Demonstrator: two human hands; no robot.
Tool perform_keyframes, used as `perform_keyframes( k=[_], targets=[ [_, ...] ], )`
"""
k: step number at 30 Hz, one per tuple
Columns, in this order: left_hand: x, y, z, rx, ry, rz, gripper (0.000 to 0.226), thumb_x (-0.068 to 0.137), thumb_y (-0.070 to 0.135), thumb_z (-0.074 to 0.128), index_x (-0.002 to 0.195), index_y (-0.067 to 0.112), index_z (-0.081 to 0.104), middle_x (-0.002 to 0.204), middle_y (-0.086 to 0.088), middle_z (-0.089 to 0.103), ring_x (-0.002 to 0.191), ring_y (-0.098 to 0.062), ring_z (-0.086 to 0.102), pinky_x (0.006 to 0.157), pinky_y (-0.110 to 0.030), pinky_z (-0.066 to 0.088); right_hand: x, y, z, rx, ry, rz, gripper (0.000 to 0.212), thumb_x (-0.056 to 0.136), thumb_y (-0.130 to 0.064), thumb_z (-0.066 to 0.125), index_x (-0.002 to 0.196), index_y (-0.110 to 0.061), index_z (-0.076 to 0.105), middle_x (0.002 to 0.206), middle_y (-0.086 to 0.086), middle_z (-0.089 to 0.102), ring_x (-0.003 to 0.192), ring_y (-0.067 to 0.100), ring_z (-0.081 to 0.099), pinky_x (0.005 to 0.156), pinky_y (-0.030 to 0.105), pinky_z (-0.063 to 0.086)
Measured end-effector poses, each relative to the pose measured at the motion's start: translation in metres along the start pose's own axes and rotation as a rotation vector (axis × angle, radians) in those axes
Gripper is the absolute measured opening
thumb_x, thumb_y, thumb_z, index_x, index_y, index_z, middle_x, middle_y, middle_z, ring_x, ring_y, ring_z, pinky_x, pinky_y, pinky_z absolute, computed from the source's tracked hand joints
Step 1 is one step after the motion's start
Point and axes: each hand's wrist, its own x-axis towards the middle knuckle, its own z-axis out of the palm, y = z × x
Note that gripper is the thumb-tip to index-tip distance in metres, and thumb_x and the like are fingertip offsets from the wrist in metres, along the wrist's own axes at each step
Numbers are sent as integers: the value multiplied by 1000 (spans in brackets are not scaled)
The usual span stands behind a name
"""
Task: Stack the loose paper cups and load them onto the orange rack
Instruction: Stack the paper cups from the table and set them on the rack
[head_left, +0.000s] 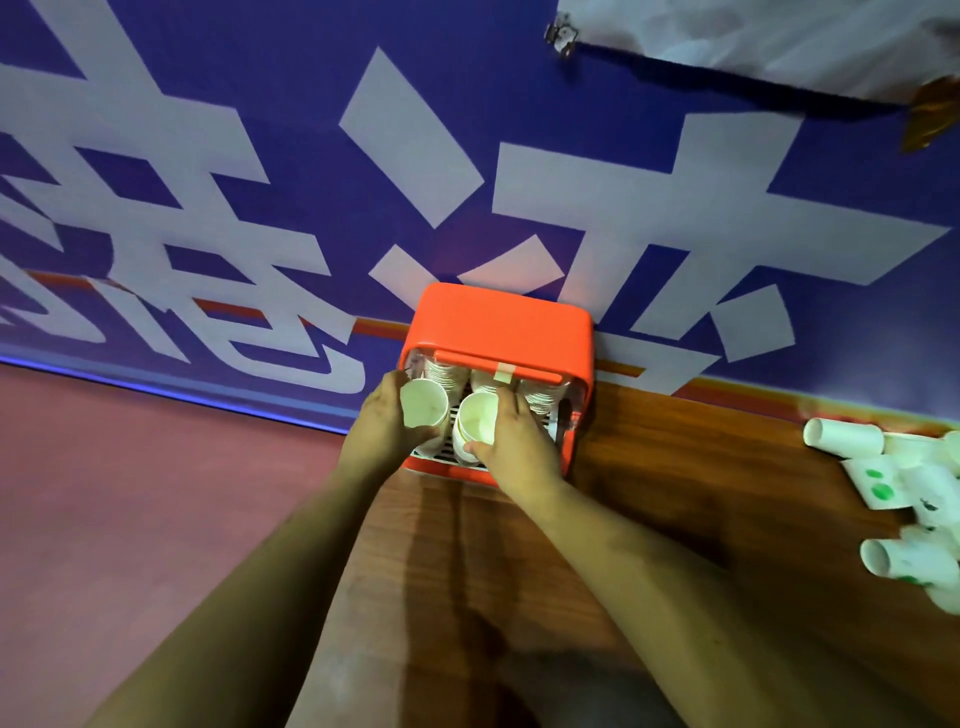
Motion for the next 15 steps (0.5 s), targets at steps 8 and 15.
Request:
perform_keyframes(
  k=[8, 15],
  targets=[
    [1, -1, 6, 11, -18, 37, 81, 72, 19, 87, 140, 7, 45, 129, -12, 58, 118, -29, 54, 90, -30, 41, 11, 6, 13, 120, 18, 101, 96, 73, -31, 82, 147, -5, 28, 136, 15, 51, 123, 32, 52, 97, 35, 44],
    [-6, -3, 5, -51, -19, -14, 77, 71, 26, 86, 134, 13, 44, 125, -8, 57, 112, -24, 57, 82, -29, 43, 8, 7, 14, 149, -7, 83, 95, 71, -31, 83, 146, -7, 29, 139, 14, 49, 124, 32, 51, 96, 38, 46]
  ],
)
